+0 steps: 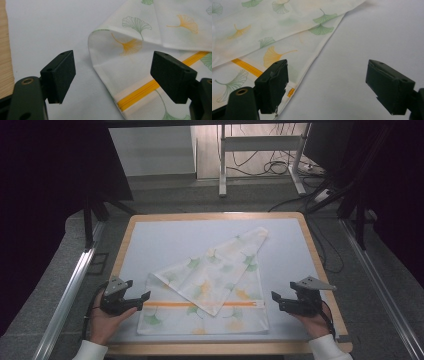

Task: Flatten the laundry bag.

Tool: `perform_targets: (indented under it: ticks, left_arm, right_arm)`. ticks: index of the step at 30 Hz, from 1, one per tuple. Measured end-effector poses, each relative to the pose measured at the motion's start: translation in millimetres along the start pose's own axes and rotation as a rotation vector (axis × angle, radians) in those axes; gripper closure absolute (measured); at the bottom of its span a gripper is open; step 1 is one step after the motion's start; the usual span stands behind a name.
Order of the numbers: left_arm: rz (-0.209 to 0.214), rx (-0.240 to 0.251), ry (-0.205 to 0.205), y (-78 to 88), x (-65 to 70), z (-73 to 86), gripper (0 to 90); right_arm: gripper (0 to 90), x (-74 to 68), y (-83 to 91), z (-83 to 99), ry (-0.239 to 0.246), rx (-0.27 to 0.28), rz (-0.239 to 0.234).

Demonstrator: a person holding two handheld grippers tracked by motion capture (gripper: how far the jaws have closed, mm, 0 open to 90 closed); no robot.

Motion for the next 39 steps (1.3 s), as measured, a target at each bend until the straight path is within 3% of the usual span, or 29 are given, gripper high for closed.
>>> perform_targets:
  ticks: [4, 8, 12, 19, 21, 25, 34, 39]
  left_arm:
    - [0.000, 0.019, -0.012, -0.1, 2.0, -2.4, 20.6]
    - [0.004, -0.016, -0.015, -1.9, 5.4, 0.5, 21.3]
    - [0.014, -0.018, -0.007, -0.2, 6.2, 0.0, 20.0]
    - [0.034, -0.006, -0.015, 1.0, 9.5, -1.5, 19.4]
    - [0.048, 0.000, -0.010, 0.9, 11.3, -2.6, 19.3]
    - [0.066, 0.003, -0.014, 0.5, 14.8, -3.0, 19.6]
    - [0.054, 0.030, -0.044, 1.5, 19.1, -7.7, 18.9]
    - [0.053, 0.026, -0.054, -0.3, 21.5, -7.1, 18.9]
  right_arm:
    - [20.7, -1.9, 1.5, -1.2, -0.004, 0.007, -0.014]
    - [26.1, -5.6, 1.0, -0.1, 0.007, -0.001, -0.030]
    - [30.1, -6.4, 2.1, 0.0, 0.006, -0.003, -0.038]
    - [47.7, -9.5, 3.4, 0.1, 0.014, -0.003, -0.056]
    - [60.2, -9.1, 5.1, -0.3, 0.015, 0.000, -0.053]
    - [73.5, -9.8, 8.0, -1.4, 0.022, 0.005, -0.061]
    - [88.4, -20.3, 6.7, -1.0, 0.062, -0.005, -0.104]
    - [89.1, -28.0, 2.7, 0.0, 0.081, -0.019, -0.130]
Point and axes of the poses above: each handheld gripper's, and its own axes: y roughly backward along the jaws, z roughly out of its underside, x roughly to its right, the point moved 10 cm from there along -y, roughly forward along the jaws, and after that the axes turned 4 degrees about -x, right-handed, at the moved point
